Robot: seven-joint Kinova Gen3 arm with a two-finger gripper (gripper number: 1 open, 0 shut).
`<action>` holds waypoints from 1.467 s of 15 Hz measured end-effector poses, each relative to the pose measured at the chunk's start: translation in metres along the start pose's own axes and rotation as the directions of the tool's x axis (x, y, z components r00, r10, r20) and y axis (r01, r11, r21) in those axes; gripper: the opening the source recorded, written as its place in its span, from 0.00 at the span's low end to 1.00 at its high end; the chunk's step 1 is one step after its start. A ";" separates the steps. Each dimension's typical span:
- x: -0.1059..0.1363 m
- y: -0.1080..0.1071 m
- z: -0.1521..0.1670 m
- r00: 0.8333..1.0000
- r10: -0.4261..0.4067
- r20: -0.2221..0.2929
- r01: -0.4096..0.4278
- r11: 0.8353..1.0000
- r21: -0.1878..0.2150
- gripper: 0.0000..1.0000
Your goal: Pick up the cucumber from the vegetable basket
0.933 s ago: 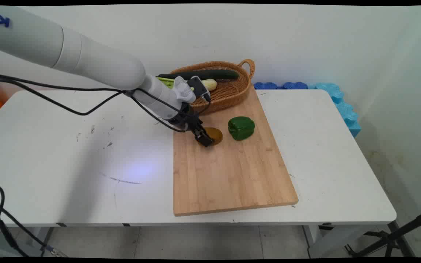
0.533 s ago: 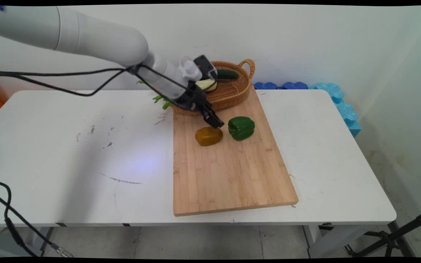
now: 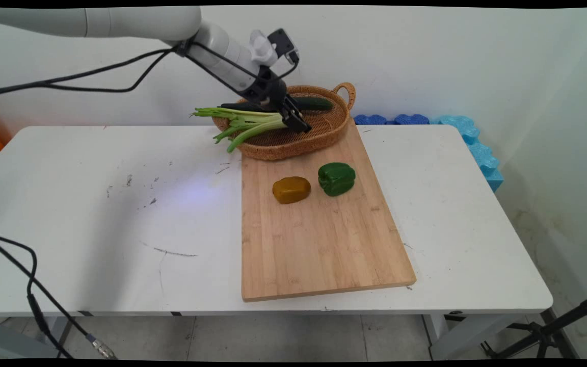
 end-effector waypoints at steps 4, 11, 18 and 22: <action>0.005 -0.027 0.005 1.000 0.031 -0.001 -0.031 0.999 0.025 1.00; 0.005 -0.067 0.022 0.997 0.079 0.015 -0.079 0.995 0.067 1.00; -0.002 -0.102 0.047 0.988 0.145 0.052 -0.149 0.984 0.100 1.00; -0.007 -0.117 0.062 0.981 0.176 0.078 -0.185 0.976 0.116 1.00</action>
